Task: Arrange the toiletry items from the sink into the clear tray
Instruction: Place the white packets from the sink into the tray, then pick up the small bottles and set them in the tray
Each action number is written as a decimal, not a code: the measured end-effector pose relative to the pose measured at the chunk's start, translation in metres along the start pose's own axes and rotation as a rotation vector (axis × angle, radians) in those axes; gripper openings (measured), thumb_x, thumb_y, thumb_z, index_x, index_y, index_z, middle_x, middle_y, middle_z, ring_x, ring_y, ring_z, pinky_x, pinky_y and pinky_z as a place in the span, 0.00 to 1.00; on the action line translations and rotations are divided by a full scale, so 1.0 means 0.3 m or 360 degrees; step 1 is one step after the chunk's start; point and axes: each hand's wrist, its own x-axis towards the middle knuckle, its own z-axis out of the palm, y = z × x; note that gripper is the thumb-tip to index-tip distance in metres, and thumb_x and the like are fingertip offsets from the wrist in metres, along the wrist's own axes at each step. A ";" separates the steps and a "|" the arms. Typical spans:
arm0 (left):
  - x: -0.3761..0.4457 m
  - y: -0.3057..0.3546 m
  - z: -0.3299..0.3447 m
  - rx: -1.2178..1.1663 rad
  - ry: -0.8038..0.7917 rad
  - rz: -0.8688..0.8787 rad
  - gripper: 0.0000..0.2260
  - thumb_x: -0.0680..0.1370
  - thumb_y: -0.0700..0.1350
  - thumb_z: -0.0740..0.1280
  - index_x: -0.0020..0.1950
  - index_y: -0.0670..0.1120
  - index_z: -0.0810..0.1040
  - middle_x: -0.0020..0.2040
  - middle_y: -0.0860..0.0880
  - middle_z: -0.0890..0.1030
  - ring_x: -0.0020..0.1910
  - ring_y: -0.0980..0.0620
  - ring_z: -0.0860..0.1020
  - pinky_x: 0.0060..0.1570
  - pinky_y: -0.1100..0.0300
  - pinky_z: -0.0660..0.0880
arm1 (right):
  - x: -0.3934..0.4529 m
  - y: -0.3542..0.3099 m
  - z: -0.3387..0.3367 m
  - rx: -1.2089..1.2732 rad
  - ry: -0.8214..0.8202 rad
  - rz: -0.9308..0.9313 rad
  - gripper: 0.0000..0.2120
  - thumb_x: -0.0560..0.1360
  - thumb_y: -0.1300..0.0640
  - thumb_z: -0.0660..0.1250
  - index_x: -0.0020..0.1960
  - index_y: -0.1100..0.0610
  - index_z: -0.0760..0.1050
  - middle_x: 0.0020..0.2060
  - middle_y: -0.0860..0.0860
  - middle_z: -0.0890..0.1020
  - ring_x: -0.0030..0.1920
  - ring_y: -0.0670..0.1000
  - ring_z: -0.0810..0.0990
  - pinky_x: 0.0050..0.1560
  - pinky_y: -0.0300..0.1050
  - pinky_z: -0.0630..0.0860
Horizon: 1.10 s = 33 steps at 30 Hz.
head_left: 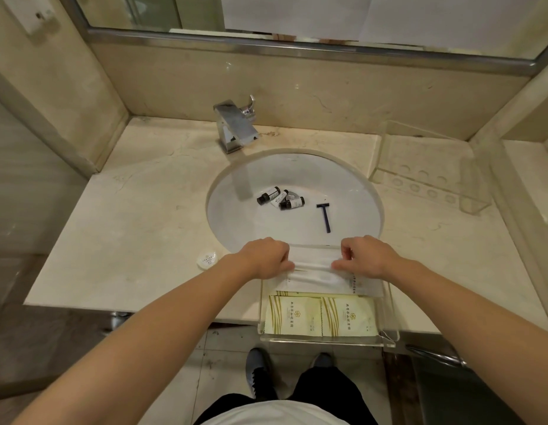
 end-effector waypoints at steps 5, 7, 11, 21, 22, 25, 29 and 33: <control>0.042 -0.006 -0.062 -0.0572 0.0271 -0.0137 0.11 0.78 0.49 0.63 0.39 0.45 0.71 0.35 0.50 0.74 0.39 0.48 0.72 0.41 0.55 0.69 | 0.066 -0.040 -0.030 0.0073 0.0196 -0.0038 0.08 0.75 0.48 0.64 0.42 0.52 0.72 0.36 0.49 0.80 0.41 0.53 0.78 0.38 0.46 0.73; 0.071 -0.019 -0.088 -0.0702 0.0328 -0.0207 0.10 0.77 0.48 0.64 0.39 0.44 0.72 0.36 0.50 0.75 0.39 0.49 0.73 0.40 0.56 0.68 | 0.100 -0.054 -0.037 0.0096 0.0220 -0.0034 0.06 0.75 0.50 0.63 0.43 0.51 0.73 0.38 0.50 0.81 0.42 0.53 0.78 0.40 0.47 0.74; 0.152 -0.072 -0.107 -0.0806 0.0343 -0.0399 0.10 0.77 0.48 0.64 0.37 0.48 0.70 0.39 0.50 0.76 0.42 0.49 0.73 0.41 0.58 0.68 | 0.187 -0.070 -0.035 0.0157 0.0220 -0.0011 0.04 0.75 0.52 0.62 0.43 0.50 0.73 0.40 0.49 0.81 0.44 0.53 0.78 0.38 0.45 0.71; 0.374 -0.250 -0.082 -0.0687 0.0212 -0.0710 0.06 0.76 0.45 0.63 0.40 0.44 0.72 0.43 0.44 0.77 0.44 0.44 0.76 0.44 0.55 0.70 | 0.528 -0.056 0.038 0.0209 -0.0007 0.0030 0.04 0.74 0.53 0.64 0.48 0.50 0.72 0.54 0.53 0.76 0.50 0.55 0.77 0.50 0.51 0.76; 0.401 -0.268 -0.078 -0.0667 0.0214 -0.0719 0.07 0.76 0.45 0.63 0.39 0.44 0.73 0.44 0.42 0.78 0.46 0.42 0.78 0.45 0.54 0.72 | 0.559 -0.052 0.050 0.0198 -0.0033 0.0040 0.07 0.74 0.52 0.64 0.51 0.51 0.73 0.57 0.53 0.75 0.52 0.55 0.77 0.51 0.51 0.76; 0.473 -0.320 -0.059 -0.0596 0.0241 -0.0764 0.09 0.77 0.47 0.63 0.52 0.42 0.76 0.58 0.40 0.75 0.60 0.40 0.74 0.56 0.52 0.73 | 0.637 -0.045 0.083 0.0165 -0.0044 0.0055 0.15 0.76 0.53 0.63 0.62 0.53 0.70 0.62 0.54 0.69 0.58 0.56 0.74 0.52 0.50 0.73; 0.559 -0.370 -0.028 -0.0582 0.0359 -0.0840 0.20 0.78 0.46 0.61 0.68 0.42 0.69 0.69 0.42 0.67 0.68 0.41 0.66 0.65 0.52 0.67 | 0.715 -0.060 0.120 0.0097 0.0140 -0.0117 0.22 0.77 0.56 0.61 0.71 0.51 0.66 0.67 0.53 0.67 0.62 0.57 0.74 0.50 0.50 0.72; 0.637 -0.396 0.006 -0.0640 0.0491 -0.0841 0.20 0.77 0.43 0.62 0.69 0.43 0.70 0.70 0.41 0.69 0.72 0.41 0.63 0.68 0.53 0.63 | 0.774 -0.102 0.133 -0.0054 0.0240 -0.0243 0.26 0.77 0.58 0.60 0.73 0.50 0.62 0.70 0.52 0.66 0.62 0.59 0.75 0.48 0.51 0.73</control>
